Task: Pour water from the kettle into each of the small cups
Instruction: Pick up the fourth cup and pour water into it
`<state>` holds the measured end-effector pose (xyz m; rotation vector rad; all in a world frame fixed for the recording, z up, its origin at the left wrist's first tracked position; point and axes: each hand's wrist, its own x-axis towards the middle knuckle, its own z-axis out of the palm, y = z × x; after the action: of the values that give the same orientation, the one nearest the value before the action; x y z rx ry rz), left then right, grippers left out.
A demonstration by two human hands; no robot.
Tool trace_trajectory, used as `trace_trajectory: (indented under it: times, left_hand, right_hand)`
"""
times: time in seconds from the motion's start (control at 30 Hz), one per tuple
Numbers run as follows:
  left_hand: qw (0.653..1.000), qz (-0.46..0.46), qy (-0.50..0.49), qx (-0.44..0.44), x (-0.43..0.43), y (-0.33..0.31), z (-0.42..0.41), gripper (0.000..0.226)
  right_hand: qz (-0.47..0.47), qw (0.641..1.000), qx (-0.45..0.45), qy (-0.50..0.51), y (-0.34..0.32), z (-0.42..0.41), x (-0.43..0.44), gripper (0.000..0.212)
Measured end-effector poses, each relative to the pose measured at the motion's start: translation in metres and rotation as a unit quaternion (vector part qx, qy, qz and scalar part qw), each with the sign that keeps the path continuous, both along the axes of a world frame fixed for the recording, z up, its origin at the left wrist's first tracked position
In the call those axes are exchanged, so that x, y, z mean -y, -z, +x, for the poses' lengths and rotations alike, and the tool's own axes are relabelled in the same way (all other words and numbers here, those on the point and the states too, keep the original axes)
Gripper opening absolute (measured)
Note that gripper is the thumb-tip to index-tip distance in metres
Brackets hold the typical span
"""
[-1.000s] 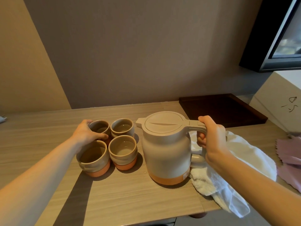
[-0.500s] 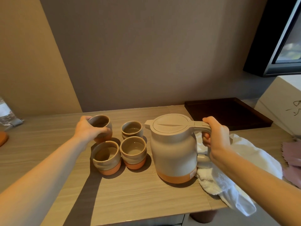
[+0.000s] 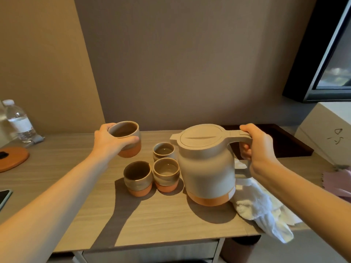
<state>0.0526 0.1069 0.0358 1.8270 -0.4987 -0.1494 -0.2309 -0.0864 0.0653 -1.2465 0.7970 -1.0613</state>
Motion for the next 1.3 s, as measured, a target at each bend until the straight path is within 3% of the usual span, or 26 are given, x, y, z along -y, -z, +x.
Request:
trace_trajectory:
  times: [0.3, 0.47, 0.57, 0.67, 1.0, 1.3]
  left_hand:
    - [0.994, -0.071, 0.07, -0.045, -0.035, 0.005, -0.053, 0.059]
    - [0.994, 0.064, 0.077, 0.038, -0.048, 0.014, -0.065, 0.087]
    - [0.985, 0.121, 0.086, 0.088, -0.053, 0.017, -0.075, 0.084]
    - [0.975, 0.145, 0.11, 0.13, -0.055, 0.019, -0.085, 0.073]
    - [0.945, 0.209, 0.155, 0.197, -0.051, 0.015, -0.097, 0.078]
    - [0.937, 0.225, 0.172, 0.205, -0.046, 0.014, -0.1, 0.076]
  right_hand:
    - [-0.033, 0.998, -0.037, -0.035, -0.028, 0.004, -0.032, 0.032]
    - [-0.046, 0.995, -0.066, -0.061, -0.039, 0.004, -0.046, 0.032]
    - [-0.064, 0.992, -0.082, -0.071, -0.044, 0.006, -0.053, 0.031]
    - [-0.088, 0.987, -0.109, -0.081, -0.047, 0.007, -0.059, 0.03]
    - [-0.171, 0.965, -0.165, -0.113, -0.049, 0.014, -0.068, 0.032]
    - [-0.194, 0.953, -0.2, -0.117, -0.047, 0.019, -0.062, 0.036]
